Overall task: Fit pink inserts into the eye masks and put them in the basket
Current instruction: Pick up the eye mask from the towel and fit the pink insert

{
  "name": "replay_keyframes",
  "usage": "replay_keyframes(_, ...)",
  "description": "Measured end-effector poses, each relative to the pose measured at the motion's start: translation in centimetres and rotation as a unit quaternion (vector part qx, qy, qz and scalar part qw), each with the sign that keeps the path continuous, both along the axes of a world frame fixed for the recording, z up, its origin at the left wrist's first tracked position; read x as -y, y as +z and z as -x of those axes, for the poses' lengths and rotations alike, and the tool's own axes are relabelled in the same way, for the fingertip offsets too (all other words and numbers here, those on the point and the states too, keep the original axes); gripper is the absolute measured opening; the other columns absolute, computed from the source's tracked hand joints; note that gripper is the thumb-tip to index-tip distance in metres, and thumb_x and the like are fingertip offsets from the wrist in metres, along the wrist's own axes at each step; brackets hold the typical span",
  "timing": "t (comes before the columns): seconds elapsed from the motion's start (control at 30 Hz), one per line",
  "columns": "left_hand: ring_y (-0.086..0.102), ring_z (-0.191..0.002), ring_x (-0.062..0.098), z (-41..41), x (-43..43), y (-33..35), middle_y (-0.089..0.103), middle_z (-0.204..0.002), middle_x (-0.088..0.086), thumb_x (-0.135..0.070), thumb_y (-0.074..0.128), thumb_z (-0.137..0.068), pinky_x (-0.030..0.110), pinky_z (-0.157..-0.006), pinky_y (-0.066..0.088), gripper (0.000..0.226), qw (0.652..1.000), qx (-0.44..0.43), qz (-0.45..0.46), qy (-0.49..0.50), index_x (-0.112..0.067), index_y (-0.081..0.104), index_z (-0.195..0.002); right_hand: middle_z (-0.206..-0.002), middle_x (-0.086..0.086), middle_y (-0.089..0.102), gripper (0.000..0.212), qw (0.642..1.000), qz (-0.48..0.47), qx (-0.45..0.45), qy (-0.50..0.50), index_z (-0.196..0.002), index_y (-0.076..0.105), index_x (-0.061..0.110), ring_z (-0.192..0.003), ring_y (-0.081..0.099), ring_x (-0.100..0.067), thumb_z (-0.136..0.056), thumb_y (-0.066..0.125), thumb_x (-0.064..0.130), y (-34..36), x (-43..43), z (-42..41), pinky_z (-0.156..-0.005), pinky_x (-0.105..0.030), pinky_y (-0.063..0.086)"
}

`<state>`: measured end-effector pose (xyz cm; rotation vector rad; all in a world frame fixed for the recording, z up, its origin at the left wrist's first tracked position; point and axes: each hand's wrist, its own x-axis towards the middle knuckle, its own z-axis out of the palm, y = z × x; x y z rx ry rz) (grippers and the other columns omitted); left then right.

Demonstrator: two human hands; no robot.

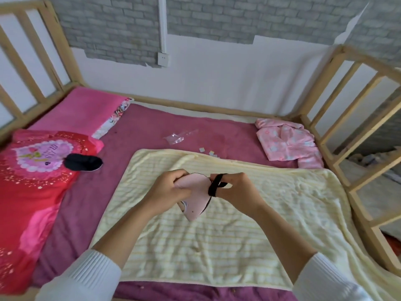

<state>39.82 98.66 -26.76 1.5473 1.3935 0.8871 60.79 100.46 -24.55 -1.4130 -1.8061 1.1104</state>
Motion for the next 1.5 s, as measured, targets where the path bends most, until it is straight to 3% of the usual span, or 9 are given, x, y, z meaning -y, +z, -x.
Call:
replay_keyframes(0.17,0.067,-0.070,0.001,3.2,1.7,0.1,0.075,-0.077,-0.013,-0.015,0.073,-0.066,0.015,-0.060,0.052,0.029,0.996,0.084,0.008,-0.006,-0.037,0.075,-0.084,-0.115,0.014,0.064,0.020,0.998,0.041,-0.012,0.040,-0.079,0.074,0.026,-0.104,0.057,-0.002,-0.072,0.078,0.008,0.5,0.2,2.6,-0.078,0.001,0.041)
replay_keyframes(0.33,0.063,-0.094,-0.002,4.5,4.0,0.6,0.071,-0.100,-0.017,-0.018,0.073,-0.072,0.011,-0.073,0.047,0.031,0.981,0.058,-0.085,0.164,-0.041,0.069,-0.093,-0.113,0.014,0.062,0.006,0.998,-0.027,0.046,0.015,-0.066,0.070,0.012,-0.112,0.054,-0.006,-0.071,0.074,0.010,1.5,0.8,5.7,-0.097,-0.035,0.039)
replay_keyframes(0.43,0.060,-0.076,0.001,4.3,5.9,1.6,0.069,-0.081,-0.013,-0.021,0.069,-0.070,0.007,-0.065,0.042,0.015,0.952,0.024,-0.195,0.237,-0.034,0.071,-0.078,-0.107,0.015,0.061,0.004,0.981,-0.125,0.146,0.021,-0.066,0.071,0.008,-0.113,0.051,-0.001,-0.068,0.069,0.010,1.4,1.3,7.2,-0.100,-0.040,0.030)
replay_keyframes(0.57,0.043,-0.042,0.002,3.4,7.6,2.5,0.054,-0.041,-0.018,-0.029,0.069,-0.078,0.008,-0.043,0.030,0.024,0.976,0.010,-0.138,0.170,-0.032,0.071,-0.054,-0.120,0.012,0.060,0.011,0.950,-0.233,0.201,0.061,-0.062,0.069,0.013,-0.123,0.043,-0.003,-0.070,0.062,0.011,0.4,2.7,9.0,-0.106,-0.043,0.020)
replay_keyframes(0.83,0.029,-0.038,0.007,2.9,10.0,2.2,0.059,-0.041,-0.008,-0.027,0.062,-0.071,0.015,-0.039,0.021,0.030,0.973,-0.078,-0.086,0.199,-0.028,0.060,-0.041,-0.114,0.009,0.065,0.014,0.916,-0.301,0.229,0.136,-0.062,0.068,0.016,-0.124,0.046,-0.006,-0.073,0.060,0.013,-0.5,5.3,10.2,-0.105,-0.043,0.015)
replay_keyframes(1.03,0.037,-0.035,0.006,4.9,12.7,1.3,0.045,-0.034,-0.008,-0.022,0.067,-0.066,0.016,-0.038,0.024,0.030,0.913,-0.031,-0.047,0.405,-0.017,0.052,-0.041,-0.068,0.007,0.071,0.010,0.973,-0.149,0.094,0.149,-0.071,0.072,0.023,-0.070,0.061,-0.009,-0.078,0.069,0.028,0.2,5.9,9.0,-0.095,-0.043,0.039)
replay_keyframes(1.27,0.032,-0.033,0.013,7.4,17.6,-0.2,0.037,-0.034,-0.003,-0.019,0.065,-0.070,0.024,-0.044,0.025,0.042,0.824,0.091,0.081,0.553,-0.019,0.043,-0.034,-0.069,-0.027,0.066,0.008,0.977,0.011,-0.055,0.204,-0.068,0.074,0.004,-0.060,0.054,-0.019,-0.074,0.074,0.008,-0.3,8.4,12.0,-0.060,-0.034,0.044)
replay_keyframes(1.37,0.042,-0.040,0.016,10.2,20.4,-0.4,0.048,-0.040,-0.001,-0.018,0.068,-0.079,0.025,-0.046,0.037,0.031,0.782,0.145,0.108,0.597,-0.008,0.056,-0.052,-0.068,-0.016,0.074,0.004,0.967,0.065,-0.116,0.216,-0.070,0.077,0.007,-0.061,0.064,-0.013,-0.074,0.077,0.008,-0.5,9.8,14.8,-0.060,-0.020,0.050)
replay_keyframes(1.5,0.049,-0.040,0.013,14.1,24.0,-0.2,0.052,-0.041,-0.004,-0.031,0.070,-0.084,0.022,-0.045,0.044,0.035,0.792,0.148,0.118,0.580,-0.014,0.057,-0.055,-0.054,-0.004,0.068,0.008,0.954,0.110,-0.125,0.249,-0.074,0.076,0.001,-0.054,0.058,-0.004,-0.073,0.078,0.009,0.0,12.2,21.1,-0.055,-0.013,0.046)
